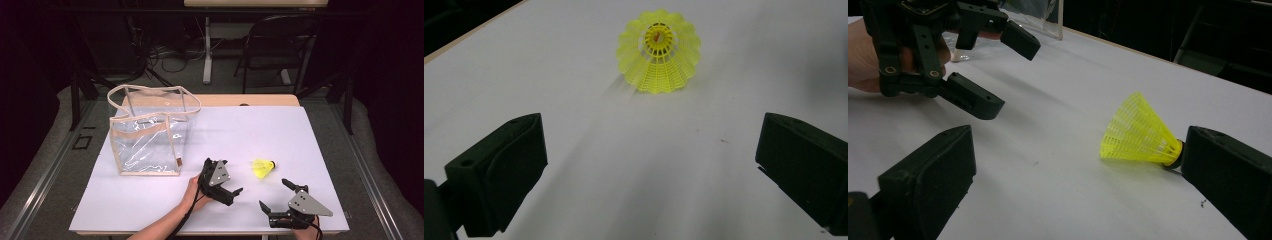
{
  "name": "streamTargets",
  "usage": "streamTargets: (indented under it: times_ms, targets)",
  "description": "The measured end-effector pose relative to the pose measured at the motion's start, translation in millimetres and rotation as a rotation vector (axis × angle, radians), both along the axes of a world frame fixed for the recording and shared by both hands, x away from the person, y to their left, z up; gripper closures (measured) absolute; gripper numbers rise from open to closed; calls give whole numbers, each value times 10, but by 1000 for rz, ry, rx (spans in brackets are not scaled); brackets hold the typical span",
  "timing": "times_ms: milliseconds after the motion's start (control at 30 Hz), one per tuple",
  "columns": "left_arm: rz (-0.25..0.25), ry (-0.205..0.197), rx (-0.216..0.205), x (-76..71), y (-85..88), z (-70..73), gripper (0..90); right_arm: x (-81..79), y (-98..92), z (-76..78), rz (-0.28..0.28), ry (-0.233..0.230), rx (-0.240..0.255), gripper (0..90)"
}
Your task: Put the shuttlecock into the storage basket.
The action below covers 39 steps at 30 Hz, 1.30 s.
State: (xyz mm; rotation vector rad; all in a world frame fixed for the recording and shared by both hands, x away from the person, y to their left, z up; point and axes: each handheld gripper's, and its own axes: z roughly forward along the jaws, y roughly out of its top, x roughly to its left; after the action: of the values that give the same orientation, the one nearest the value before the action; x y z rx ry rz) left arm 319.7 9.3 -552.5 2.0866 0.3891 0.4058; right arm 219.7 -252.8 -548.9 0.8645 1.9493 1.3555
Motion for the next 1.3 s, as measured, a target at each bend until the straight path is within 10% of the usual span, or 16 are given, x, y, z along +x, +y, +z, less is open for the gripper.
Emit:
streamTargets:
  times_ms: [667, 1300]
  targets:
    - [-52, -8, 14, 90, -385, -23, 85, -8, -3, 4, 8, 2, 4, 8]
    - [-117, 15, 36, 127, -676, -87, 410, -6, -5, 2, 12, 14, 8, 7]
